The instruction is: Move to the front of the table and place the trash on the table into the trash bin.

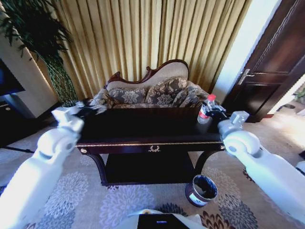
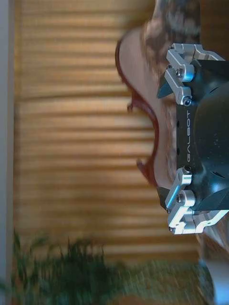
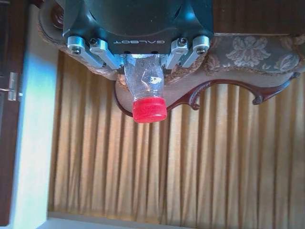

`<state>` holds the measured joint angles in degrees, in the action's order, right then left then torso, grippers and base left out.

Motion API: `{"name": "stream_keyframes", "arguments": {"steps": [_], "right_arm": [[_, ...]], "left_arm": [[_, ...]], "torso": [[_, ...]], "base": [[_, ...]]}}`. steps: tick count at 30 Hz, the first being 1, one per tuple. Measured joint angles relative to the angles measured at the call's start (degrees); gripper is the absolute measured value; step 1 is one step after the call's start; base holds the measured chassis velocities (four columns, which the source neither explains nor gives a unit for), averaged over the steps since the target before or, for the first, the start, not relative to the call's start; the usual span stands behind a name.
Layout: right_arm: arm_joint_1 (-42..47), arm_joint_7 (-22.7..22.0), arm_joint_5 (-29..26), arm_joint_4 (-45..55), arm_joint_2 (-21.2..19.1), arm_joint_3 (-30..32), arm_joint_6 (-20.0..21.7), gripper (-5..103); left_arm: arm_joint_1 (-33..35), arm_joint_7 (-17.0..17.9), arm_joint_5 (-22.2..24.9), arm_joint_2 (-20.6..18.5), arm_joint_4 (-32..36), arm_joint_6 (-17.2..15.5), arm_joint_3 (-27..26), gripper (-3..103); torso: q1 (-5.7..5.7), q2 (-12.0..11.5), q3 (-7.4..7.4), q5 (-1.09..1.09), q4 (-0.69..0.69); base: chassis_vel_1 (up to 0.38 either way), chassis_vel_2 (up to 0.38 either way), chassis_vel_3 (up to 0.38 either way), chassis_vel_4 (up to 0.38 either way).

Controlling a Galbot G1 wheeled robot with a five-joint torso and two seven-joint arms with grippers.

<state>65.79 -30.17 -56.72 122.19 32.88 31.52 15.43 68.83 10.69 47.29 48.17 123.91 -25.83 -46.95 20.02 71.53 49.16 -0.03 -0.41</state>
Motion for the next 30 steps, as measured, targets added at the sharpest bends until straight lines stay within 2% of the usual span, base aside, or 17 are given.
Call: {"name": "stream_keyframes", "arguments": {"steps": [1,5,8,11,13,15,17,22,30], "right_arm": [[0.0,0.0,0.0,0.0,0.0,0.0,0.0,29],[7.0,-0.7,-0.5,4.8,1.7,6.5,0.9,29],[9.6,-0.7,-0.5,7.3,2.3,8.6,1.3,29],[18.3,-0.5,0.9,13.7,5.9,13.6,2.2,29],[19.8,-0.4,1.4,14.4,6.7,14.3,2.2,29],[25.0,0.3,3.8,16.6,9.9,16.1,2.3,29],[27.1,0.7,4.8,17.6,11.3,16.7,2.3,29],[28.3,0.8,6.0,18.3,12.2,16.8,2.3,29],[28.8,1.0,7.0,18.8,13.7,16.5,2.2,29]], "left_arm": [[0.0,0.0,0.0,0.0,0.0,0.0,0.0,100],[10.0,-1.8,1.0,3.7,3.2,0.6,-10.0,100],[12.1,-2.0,1.1,4.7,4.0,0.6,-12.0,100],[15.3,-2.2,2.8,5.9,5.4,0.6,-15.6,100],[15.6,-2.2,3.2,5.9,5.6,0.6,-16.1,100],[16.3,-2.3,4.0,5.3,6.1,0.6,-17.1,100],[16.5,-2.3,4.2,5.1,6.4,0.6,-17.1,100],[16.6,-2.3,4.1,5.4,7.3,0.0,-16.6,100],[17.9,-2.4,3.8,5.5,8.2,-0.2,-16.5,100]], "torso": [[0.00,0.0,0.00,0.00,0.00],[0.00,0.0,-0.01,0.01,-0.02],[0.00,0.0,-0.01,0.01,-0.03],[0.00,0.0,0.00,0.00,-0.01],[0.00,0.0,0.00,0.02,-0.02],[0.00,0.0,0.00,0.02,-0.04],[0.00,0.0,0.01,0.01,-0.05],[0.00,0.0,0.01,0.01,0.00],[0.01,0.0,0.01,0.01,-0.02]], "base": [[0.000,0.000,0.000,0.000],[0.000,0.000,0.000,0.000],[0.000,0.000,0.000,0.000],[0.000,0.000,0.000,0.000],[0.000,0.000,0.000,0.000],[0.000,0.000,0.000,0.000],[0.000,0.000,0.000,0.000],[0.031,-0.051,-0.042,0.040],[0.086,-0.082,-0.071,0.078]]}}
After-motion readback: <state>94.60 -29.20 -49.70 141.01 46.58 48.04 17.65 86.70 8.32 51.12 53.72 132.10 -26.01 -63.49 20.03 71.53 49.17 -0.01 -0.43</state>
